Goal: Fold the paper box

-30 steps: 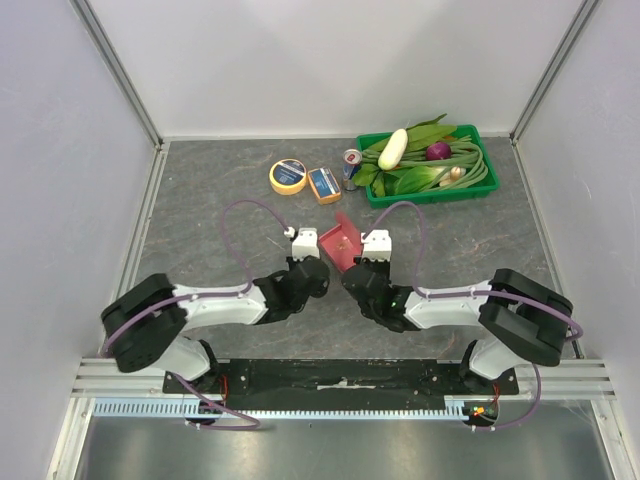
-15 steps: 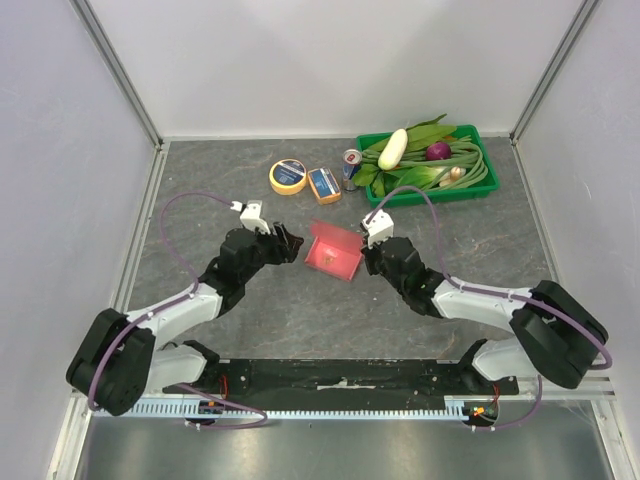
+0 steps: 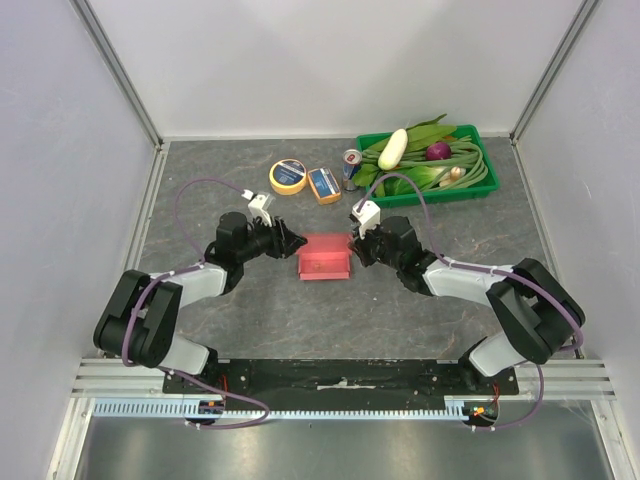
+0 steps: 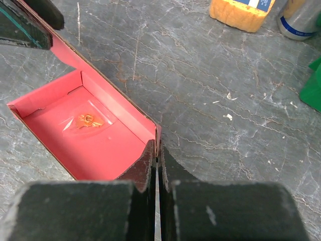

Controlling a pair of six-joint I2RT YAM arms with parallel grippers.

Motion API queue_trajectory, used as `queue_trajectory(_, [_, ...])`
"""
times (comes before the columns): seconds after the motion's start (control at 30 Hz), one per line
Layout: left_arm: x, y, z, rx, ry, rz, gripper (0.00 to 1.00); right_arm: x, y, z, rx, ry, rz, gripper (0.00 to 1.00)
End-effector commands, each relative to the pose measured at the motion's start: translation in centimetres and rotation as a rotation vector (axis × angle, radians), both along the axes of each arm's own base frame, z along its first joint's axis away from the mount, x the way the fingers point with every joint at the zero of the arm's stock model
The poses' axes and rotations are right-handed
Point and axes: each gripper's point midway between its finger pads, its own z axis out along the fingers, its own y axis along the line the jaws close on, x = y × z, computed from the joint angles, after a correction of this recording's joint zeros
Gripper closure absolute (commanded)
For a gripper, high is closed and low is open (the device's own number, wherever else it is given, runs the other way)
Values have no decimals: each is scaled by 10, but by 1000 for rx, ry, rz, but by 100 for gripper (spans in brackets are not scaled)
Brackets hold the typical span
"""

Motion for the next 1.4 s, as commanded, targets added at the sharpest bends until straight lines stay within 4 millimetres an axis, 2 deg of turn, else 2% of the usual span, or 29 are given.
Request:
queue_trajectory(0.0, [2,-16,20,-24,-104,-120,57,-7,4,-9,-17,45,44,100])
queue_trajectory(0.17, [-1,-9,18,-16,-92,-72,59,-2,0,-6,-25,32,13,100])
queue_trajectory(0.23, [-6,-5,20,-6,-83,-51,54,-1,-1,-6,-29,29,2,100])
queue_trajectory(0.33, [-9,7,13,26,-65,9,51,-1,-2,-6,-33,28,-2,100])
queue_trajectory(0.37, [-8,10,17,31,-74,28,51,0,-3,-5,-31,25,-6,100])
queue_trajectory(0.67, [-5,1,6,68,-47,3,55,-2,0,-2,-21,24,7,100])
queue_trajectory(0.9, [-6,0,6,93,-57,24,77,-4,3,-4,1,51,7,100])
queue_trajectory(1.0, [-7,-1,5,132,-52,78,89,2,2,-2,31,68,-62,100])
queue_trajectory(1.07, [3,8,11,170,-61,193,98,9,-5,0,22,49,-168,100])
queue_trajectory(1.1, [0,4,11,172,-45,220,98,10,-5,7,37,37,-215,100])
queue_trajectory(1.13, [5,10,15,182,-51,277,98,13,-11,12,17,-7,-312,100])
queue_trajectory(1.2, [6,10,21,164,-32,353,98,16,-14,23,32,-53,-401,100])
queue_trajectory(1.23, [10,17,21,178,-29,411,98,15,-12,27,47,-61,-442,100])
queue_trajectory(1.27, [13,16,25,176,-29,433,98,19,-20,31,45,-83,-504,100])
queue_trajectory(1.37, [22,21,26,173,12,529,98,25,-25,36,48,-105,-594,100])
